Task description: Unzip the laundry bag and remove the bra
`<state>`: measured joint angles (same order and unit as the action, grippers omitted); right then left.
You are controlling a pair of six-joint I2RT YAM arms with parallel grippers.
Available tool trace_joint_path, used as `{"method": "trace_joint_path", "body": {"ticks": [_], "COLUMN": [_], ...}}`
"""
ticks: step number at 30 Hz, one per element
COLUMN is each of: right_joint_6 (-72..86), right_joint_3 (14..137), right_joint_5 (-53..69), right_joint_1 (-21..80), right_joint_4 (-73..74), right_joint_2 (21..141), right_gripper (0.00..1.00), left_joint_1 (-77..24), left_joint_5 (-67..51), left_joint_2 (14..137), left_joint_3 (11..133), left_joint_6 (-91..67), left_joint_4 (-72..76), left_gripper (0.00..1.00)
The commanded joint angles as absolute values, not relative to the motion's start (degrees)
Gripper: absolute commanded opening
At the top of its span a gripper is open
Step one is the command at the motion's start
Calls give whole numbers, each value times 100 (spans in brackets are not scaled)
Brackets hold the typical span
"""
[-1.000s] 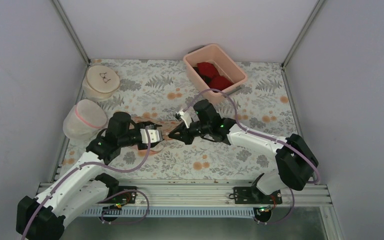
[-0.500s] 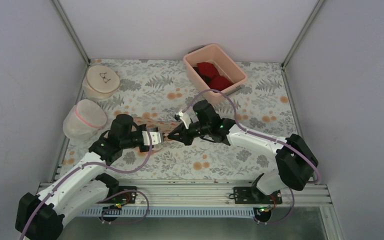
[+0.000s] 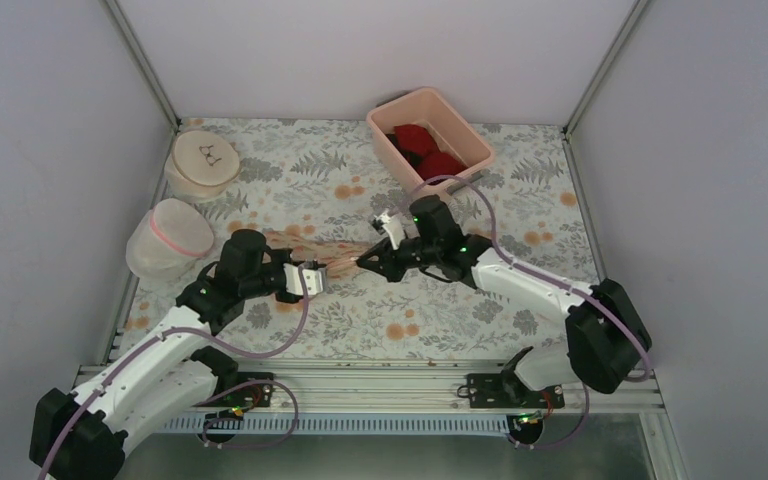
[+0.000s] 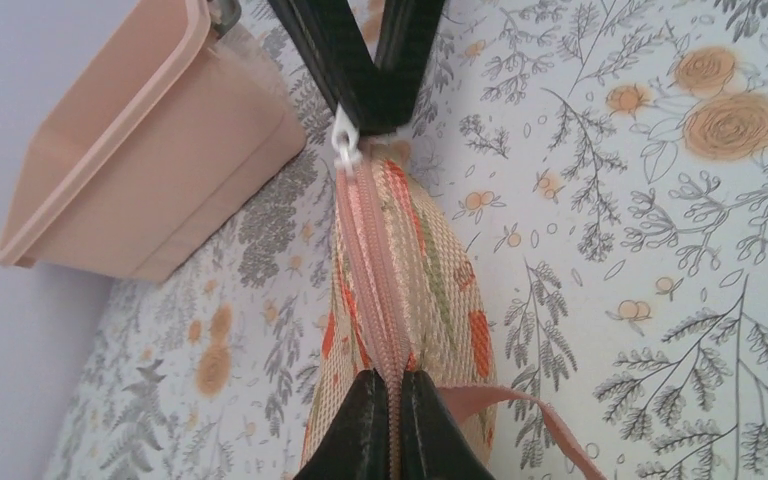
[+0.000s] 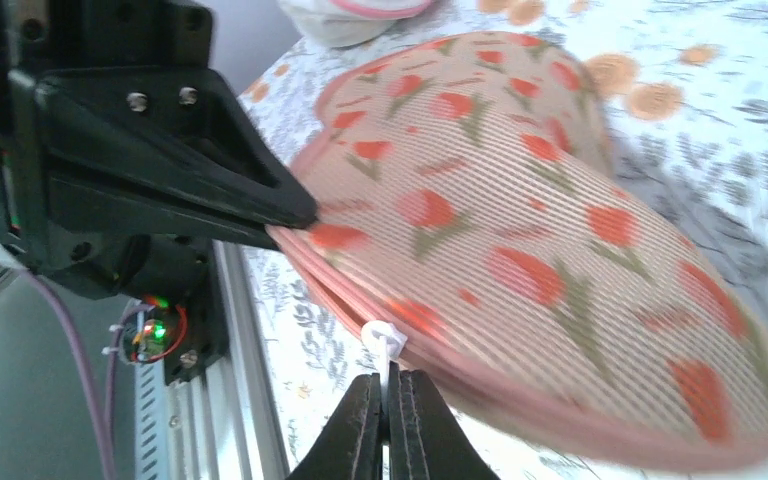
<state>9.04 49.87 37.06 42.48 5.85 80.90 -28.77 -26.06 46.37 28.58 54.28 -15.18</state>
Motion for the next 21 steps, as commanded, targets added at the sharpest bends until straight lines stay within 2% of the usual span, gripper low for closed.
{"method": "trace_joint_path", "body": {"ticks": [1,11,17,18,20,21], "right_joint_6": [838,689,801,812,850,864], "right_joint_3": [4650,4393,4408,4423,4479,4506], "right_joint_5": [3598,4036,4326,4349,4368,4363], "right_joint_1": [3863,3418,3518,3561,3685,3752], "right_joint_4": [751,759,487,450,404,358], "right_joint_2": [7677,7600,7603,7607,7623,7625], "right_gripper": [4,4,4,4,4,4], "left_joint_1": [-2874,-2855,-2313,-2262,-2237,-2241], "left_joint_5": [-2374,-2266,-1752,-1732,-2000,-2252], "left_joint_2": [4534,4493,4652,4664,4640,4638], "left_joint_3": [2814,2872,2433,2410,2516,2646], "left_joint_6": [5866,5927,6134,6182,6353,6451], "left_joint_4": [-1609,-1658,-1284,-1331,-1724,-2047], "left_gripper": [2,2,3,15,72,91]}}
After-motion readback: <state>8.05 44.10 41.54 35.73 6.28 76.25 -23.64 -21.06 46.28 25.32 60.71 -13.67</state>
